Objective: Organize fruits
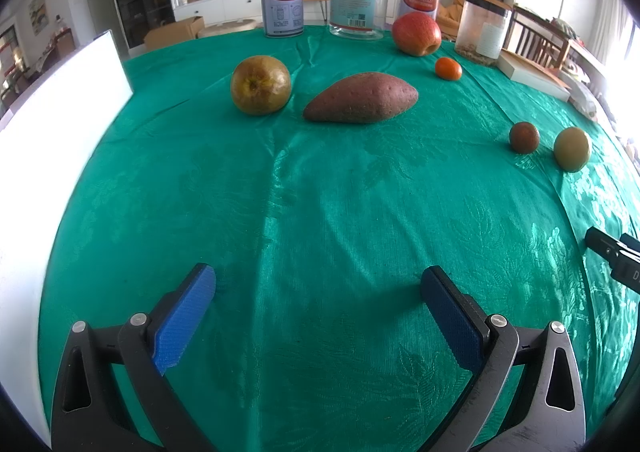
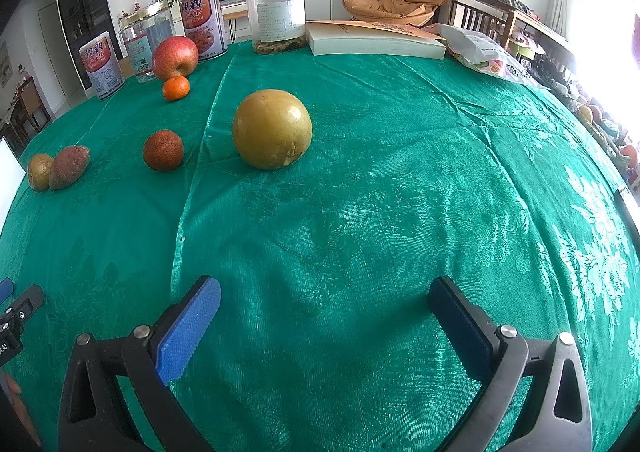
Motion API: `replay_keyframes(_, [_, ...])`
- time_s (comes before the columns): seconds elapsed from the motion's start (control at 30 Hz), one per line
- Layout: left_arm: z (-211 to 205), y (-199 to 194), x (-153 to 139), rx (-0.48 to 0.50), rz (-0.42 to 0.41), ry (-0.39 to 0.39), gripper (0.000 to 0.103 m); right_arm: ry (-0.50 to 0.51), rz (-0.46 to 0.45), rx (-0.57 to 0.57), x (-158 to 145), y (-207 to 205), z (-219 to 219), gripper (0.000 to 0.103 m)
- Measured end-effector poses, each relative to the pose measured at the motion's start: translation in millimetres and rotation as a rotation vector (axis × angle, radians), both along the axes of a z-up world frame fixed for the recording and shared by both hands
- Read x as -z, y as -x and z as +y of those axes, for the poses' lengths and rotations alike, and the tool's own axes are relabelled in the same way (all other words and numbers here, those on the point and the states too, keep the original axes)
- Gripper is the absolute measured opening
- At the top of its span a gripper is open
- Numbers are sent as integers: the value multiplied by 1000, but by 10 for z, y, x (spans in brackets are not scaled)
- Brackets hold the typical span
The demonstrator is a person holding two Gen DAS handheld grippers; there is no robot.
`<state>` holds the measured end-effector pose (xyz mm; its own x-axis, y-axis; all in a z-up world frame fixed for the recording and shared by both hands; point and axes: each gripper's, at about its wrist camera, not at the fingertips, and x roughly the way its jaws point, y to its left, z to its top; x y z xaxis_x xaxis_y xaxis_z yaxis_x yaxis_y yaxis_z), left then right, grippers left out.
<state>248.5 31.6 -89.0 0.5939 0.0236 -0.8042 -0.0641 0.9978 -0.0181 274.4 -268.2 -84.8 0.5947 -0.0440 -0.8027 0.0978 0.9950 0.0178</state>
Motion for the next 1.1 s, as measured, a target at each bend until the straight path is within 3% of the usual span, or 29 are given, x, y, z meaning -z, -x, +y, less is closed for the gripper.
replay_keyframes(1.1, [3,5,5,2,-1,0,103,0,-1,-1,4,-1,2,103])
